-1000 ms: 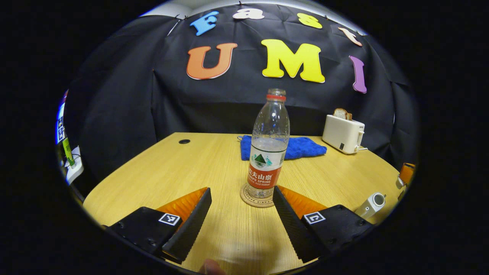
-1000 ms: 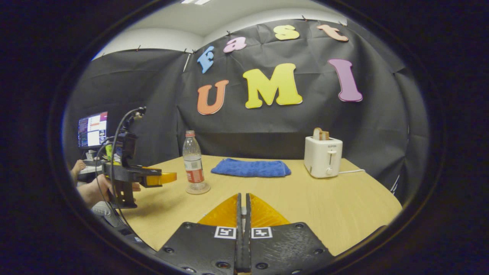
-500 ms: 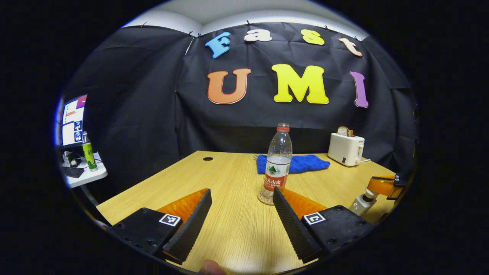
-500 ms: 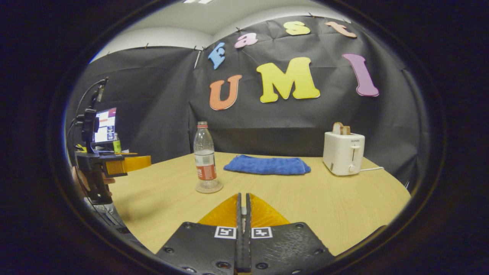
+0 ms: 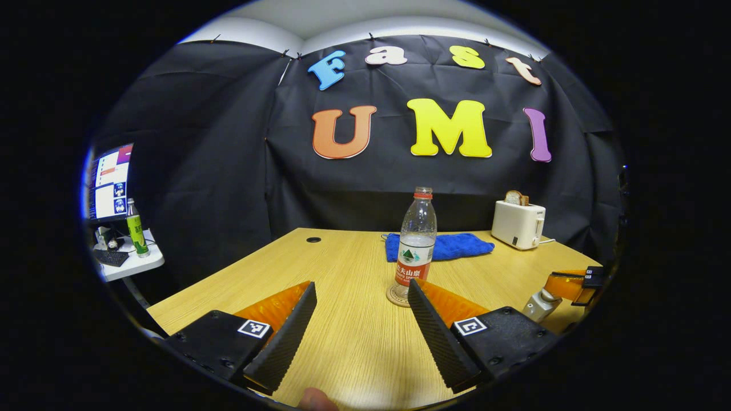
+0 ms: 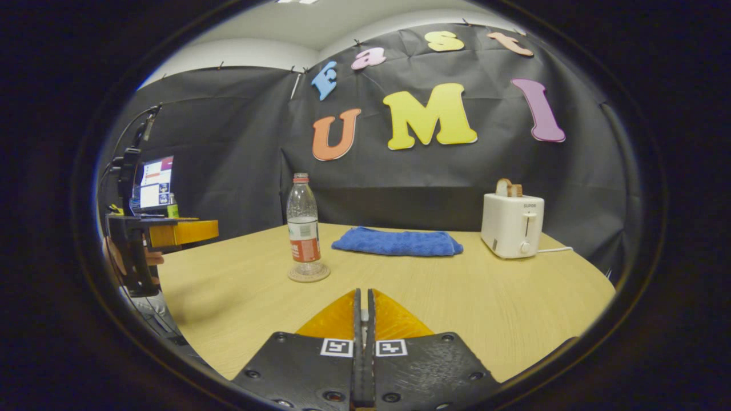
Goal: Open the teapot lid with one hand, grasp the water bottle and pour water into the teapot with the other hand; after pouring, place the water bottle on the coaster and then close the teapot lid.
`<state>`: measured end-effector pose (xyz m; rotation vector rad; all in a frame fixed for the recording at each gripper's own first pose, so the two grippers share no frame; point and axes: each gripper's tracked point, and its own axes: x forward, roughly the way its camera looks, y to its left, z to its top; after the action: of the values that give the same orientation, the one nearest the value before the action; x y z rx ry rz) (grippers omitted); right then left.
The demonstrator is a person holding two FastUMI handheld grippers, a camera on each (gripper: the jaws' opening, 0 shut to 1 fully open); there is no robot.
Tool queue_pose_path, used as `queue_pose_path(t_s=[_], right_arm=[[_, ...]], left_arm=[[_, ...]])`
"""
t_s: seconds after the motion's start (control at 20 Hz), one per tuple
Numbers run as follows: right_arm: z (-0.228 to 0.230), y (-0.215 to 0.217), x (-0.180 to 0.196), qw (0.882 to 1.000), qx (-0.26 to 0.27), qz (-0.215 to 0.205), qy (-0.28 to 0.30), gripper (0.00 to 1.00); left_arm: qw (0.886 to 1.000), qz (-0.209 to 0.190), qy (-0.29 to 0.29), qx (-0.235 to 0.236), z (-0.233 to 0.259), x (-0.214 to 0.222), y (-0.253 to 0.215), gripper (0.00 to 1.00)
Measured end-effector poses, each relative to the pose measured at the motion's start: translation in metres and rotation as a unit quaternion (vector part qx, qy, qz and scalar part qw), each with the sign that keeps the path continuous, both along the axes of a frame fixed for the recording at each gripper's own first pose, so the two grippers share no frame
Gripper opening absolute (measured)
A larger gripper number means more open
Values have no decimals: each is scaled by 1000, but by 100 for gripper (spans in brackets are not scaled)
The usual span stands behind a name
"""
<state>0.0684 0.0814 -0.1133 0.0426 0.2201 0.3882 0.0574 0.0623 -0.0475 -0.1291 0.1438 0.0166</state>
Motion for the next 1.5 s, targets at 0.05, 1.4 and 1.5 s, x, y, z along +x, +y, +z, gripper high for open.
queue_pose_path(t_s=[0.05,1.4,1.5], right_arm=[[0,0,-2,1000,1,1,0,0],[130,-78,-85,971,-25,-203,-126,96],[129,-68,-86,973,-29,-194,-123,96]], left_arm=[[1000,-1,-2,0,5,2,4,100],[993,-50,-110,10,81,-56,-97,100],[992,-47,-117,13,87,-56,-91,100]])
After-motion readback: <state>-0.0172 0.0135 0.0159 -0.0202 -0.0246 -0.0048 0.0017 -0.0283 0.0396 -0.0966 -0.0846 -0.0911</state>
